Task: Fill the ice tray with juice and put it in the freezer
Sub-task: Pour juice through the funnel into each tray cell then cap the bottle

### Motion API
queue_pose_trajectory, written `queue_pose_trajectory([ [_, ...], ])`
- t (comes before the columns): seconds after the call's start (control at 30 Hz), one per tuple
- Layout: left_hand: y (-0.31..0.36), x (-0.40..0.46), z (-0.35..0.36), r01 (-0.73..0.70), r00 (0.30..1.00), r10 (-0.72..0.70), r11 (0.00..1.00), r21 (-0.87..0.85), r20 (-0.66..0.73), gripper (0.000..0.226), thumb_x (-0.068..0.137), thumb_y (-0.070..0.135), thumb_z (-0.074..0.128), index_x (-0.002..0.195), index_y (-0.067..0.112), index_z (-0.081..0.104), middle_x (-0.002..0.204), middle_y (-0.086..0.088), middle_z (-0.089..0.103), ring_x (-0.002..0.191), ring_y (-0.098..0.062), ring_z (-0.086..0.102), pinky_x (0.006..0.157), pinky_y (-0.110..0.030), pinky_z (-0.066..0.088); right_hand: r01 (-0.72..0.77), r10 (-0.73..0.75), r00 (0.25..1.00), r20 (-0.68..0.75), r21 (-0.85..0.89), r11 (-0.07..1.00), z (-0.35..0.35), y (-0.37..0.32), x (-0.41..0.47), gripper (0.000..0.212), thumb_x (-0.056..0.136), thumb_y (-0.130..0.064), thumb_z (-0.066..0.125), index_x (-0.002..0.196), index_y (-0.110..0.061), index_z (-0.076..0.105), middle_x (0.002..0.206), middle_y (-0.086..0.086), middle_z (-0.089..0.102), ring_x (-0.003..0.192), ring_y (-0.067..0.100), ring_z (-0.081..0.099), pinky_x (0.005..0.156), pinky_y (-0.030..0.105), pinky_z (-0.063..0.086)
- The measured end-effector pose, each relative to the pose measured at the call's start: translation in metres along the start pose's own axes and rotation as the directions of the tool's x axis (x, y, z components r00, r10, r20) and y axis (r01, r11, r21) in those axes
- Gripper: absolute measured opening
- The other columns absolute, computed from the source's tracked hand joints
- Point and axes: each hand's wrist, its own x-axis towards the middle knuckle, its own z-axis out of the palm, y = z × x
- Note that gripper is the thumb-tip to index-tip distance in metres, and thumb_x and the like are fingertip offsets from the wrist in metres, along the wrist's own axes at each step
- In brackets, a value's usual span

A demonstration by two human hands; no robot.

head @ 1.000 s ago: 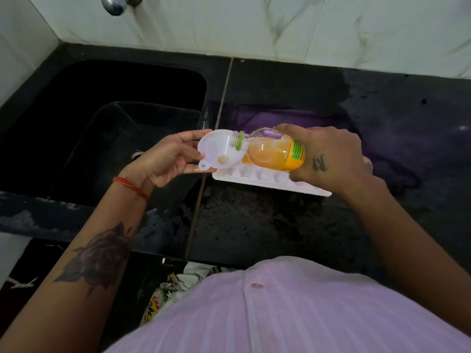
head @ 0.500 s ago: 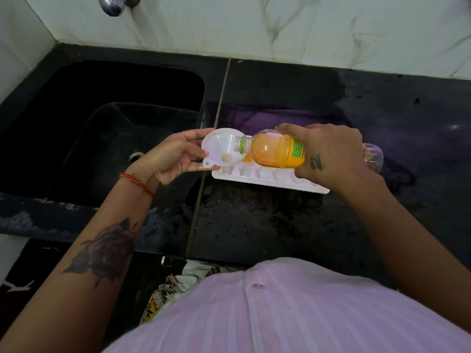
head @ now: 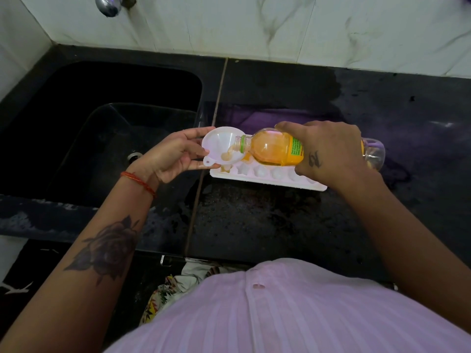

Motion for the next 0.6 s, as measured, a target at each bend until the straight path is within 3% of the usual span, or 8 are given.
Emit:
queue_pose_trajectory([
  [0.23, 0.002, -0.001, 0.002, -0.002, 1.000, 0.002, 1.000, -0.013, -0.020, 0.052, 0.085, -0.015, 0.044, 0.130, 0.010, 0.052, 0.128, -0.018, 0.057, 0.103, -0.028, 0.065, 0.068, -0.030, 0.060, -0.018, 0.016, 0.999, 0.036, 0.067, 0.998, 0.001, -0.001, 0.001, 0.076, 0.072, -0.035, 0.071, 0.136, -0.043, 0.033, 0.108, 0.002, 0.064, 0.096, 0.031, 0.058, 0.067, 0.031, 0.031],
  [0.47, 0.004, -0.001, 0.004, -0.021, 1.000, 0.021, 0.998, -0.054, 0.008, 0.048, 0.084, -0.015, 0.044, 0.121, 0.013, 0.058, 0.123, -0.016, 0.059, 0.095, -0.024, 0.069, 0.067, -0.029, 0.059, -0.061, 0.046, 0.996, 0.082, 0.193, 0.979, 0.000, 0.002, -0.004, 0.083, 0.065, -0.040, 0.075, 0.136, -0.044, 0.033, 0.106, 0.001, 0.067, 0.095, 0.029, 0.059, 0.068, 0.031, 0.037],
  [0.6, 0.003, 0.004, 0.011, -0.005, 1.000, 0.007, 0.998, -0.056, 0.029, 0.052, 0.084, -0.015, 0.044, 0.129, 0.009, 0.053, 0.122, -0.015, 0.061, 0.098, -0.026, 0.068, 0.067, -0.030, 0.059, -0.085, 0.068, 0.994, 0.089, 0.208, 0.974, 0.000, 0.010, -0.011, 0.083, 0.065, -0.041, 0.075, 0.137, -0.044, 0.033, 0.108, 0.001, 0.066, 0.097, 0.029, 0.059, 0.071, 0.032, 0.039],
])
